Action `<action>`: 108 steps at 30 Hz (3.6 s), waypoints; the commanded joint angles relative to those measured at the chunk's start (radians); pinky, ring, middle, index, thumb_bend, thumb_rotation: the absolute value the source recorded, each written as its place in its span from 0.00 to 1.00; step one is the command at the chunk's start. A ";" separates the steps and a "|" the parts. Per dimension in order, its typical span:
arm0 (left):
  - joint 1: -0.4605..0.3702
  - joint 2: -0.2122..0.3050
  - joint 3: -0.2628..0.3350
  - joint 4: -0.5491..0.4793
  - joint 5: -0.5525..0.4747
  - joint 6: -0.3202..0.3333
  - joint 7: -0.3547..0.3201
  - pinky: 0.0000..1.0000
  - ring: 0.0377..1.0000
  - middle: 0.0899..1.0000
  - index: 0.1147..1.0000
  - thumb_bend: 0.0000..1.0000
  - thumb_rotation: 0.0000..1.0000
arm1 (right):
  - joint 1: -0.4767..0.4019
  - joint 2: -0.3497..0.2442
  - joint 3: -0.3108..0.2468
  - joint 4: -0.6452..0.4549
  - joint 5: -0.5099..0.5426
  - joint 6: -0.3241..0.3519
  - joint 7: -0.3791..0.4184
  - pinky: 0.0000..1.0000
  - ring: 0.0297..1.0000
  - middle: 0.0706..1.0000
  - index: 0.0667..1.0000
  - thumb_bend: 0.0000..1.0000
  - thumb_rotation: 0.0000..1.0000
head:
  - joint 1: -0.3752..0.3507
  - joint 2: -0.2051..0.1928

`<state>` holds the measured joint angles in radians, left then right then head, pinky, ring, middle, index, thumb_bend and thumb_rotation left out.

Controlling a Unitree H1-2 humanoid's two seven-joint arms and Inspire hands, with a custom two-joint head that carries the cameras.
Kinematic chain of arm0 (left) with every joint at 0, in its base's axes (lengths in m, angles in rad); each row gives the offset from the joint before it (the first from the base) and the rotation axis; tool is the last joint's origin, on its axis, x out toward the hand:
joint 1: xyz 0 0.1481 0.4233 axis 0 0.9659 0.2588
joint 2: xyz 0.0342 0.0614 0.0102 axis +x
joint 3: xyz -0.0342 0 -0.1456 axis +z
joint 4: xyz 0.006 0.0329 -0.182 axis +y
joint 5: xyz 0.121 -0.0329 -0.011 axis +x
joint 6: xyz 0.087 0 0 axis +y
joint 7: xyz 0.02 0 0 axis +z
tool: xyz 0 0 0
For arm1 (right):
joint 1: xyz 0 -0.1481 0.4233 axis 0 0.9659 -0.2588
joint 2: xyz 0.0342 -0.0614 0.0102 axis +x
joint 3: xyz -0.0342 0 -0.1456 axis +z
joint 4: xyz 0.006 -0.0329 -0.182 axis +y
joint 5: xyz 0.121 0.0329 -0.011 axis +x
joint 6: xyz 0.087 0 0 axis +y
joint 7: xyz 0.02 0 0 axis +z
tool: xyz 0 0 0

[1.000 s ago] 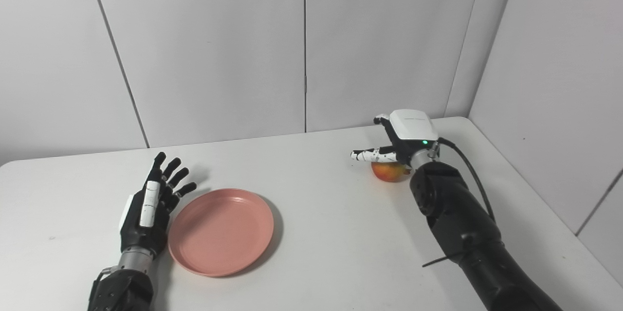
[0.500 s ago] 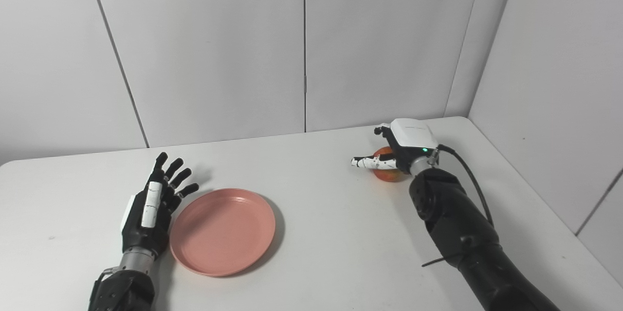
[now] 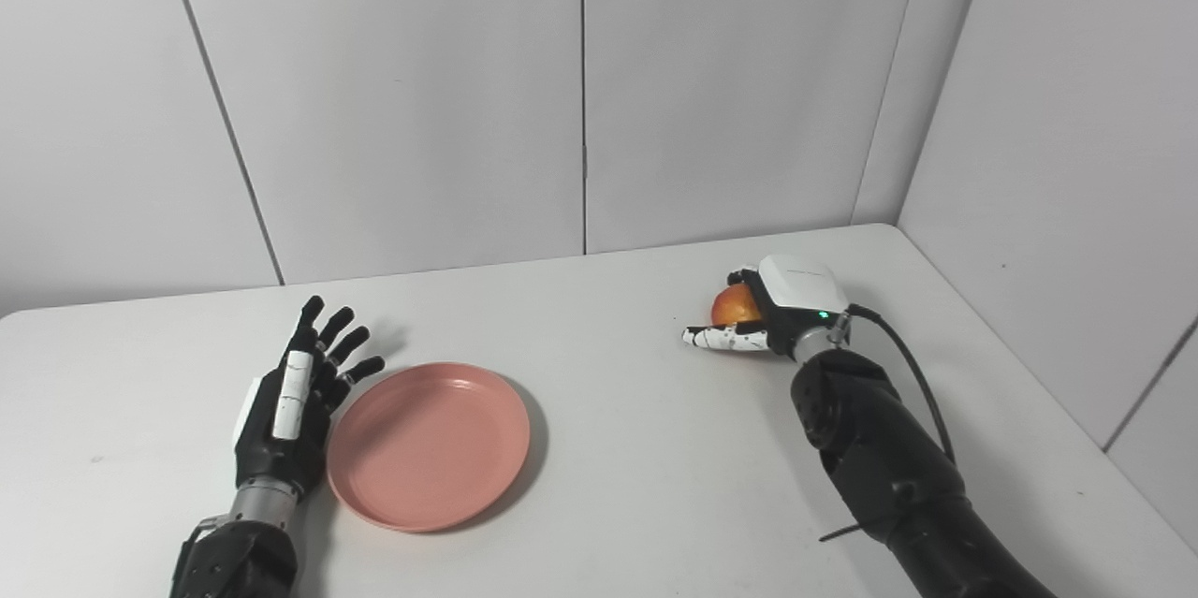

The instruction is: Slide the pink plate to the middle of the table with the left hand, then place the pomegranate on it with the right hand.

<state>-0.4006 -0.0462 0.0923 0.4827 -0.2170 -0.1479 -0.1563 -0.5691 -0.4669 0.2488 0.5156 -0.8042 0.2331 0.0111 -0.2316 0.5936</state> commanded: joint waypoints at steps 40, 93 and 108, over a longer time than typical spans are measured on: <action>0.061 -0.038 -0.011 0.013 -0.005 0.023 0.012 0.72 0.88 0.90 0.98 0.99 0.74 | -0.026 -0.002 0.015 -0.115 0.104 -0.094 -0.129 0.28 0.34 0.41 0.46 0.49 0.16 | 0.073 0.011; 0.045 -0.099 -0.039 0.075 0.041 -0.036 0.067 0.70 0.88 0.90 1.00 0.90 0.75 | 0.029 0.286 0.127 -0.569 0.019 -0.185 0.058 0.25 0.32 0.43 0.46 0.50 0.17 | 0.262 0.001; 0.047 -0.100 -0.039 0.061 0.042 -0.016 0.071 0.69 0.87 0.90 1.00 0.88 0.75 | 0.062 0.312 0.158 -0.431 -0.004 -0.210 0.039 0.22 0.29 0.40 0.46 0.49 0.17 | 0.257 0.013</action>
<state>-0.4047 -0.1291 0.0601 0.5073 -0.1721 -0.1689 -0.0838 -0.4658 -0.1620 0.4110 0.0999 -0.8060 0.0525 0.0760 0.0245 0.6075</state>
